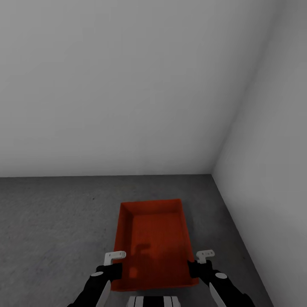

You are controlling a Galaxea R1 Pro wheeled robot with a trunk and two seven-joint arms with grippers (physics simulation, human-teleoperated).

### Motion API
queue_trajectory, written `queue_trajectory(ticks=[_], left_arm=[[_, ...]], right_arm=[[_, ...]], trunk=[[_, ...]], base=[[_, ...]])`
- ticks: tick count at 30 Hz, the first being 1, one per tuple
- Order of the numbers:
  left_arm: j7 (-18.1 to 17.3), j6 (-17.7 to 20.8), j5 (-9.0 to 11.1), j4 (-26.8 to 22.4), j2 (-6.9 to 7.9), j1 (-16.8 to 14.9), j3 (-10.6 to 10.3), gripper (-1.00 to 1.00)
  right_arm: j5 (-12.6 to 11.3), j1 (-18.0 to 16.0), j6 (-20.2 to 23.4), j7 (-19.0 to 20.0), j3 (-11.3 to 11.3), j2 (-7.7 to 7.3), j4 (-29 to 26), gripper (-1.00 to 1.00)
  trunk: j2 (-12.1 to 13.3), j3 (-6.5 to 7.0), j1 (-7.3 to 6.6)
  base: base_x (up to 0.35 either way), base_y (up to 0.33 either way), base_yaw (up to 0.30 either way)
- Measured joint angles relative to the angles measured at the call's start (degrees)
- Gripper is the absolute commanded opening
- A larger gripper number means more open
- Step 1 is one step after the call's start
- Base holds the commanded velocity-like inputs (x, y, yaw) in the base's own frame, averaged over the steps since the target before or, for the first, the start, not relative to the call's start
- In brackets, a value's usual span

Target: Move the two storage containers from the living room to the garage. In the garage, place one container on the floor and stack the other container on top of it (either order is fine).

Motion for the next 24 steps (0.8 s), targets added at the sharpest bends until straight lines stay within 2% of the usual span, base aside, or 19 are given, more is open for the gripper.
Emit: queue_trajectory(ticks=[24], left_arm=[[-0.46, -0.1, -0.07, 0.03, 0.03, 0.0, 0.34, -1.0]], right_arm=[[0.03, -0.04, 0.0, -0.11, 0.04, 0.08, 0.01, -1.0]], trunk=[[0.0, 0.0, -0.01]], base=[[0.0, 0.0, 0.0]])
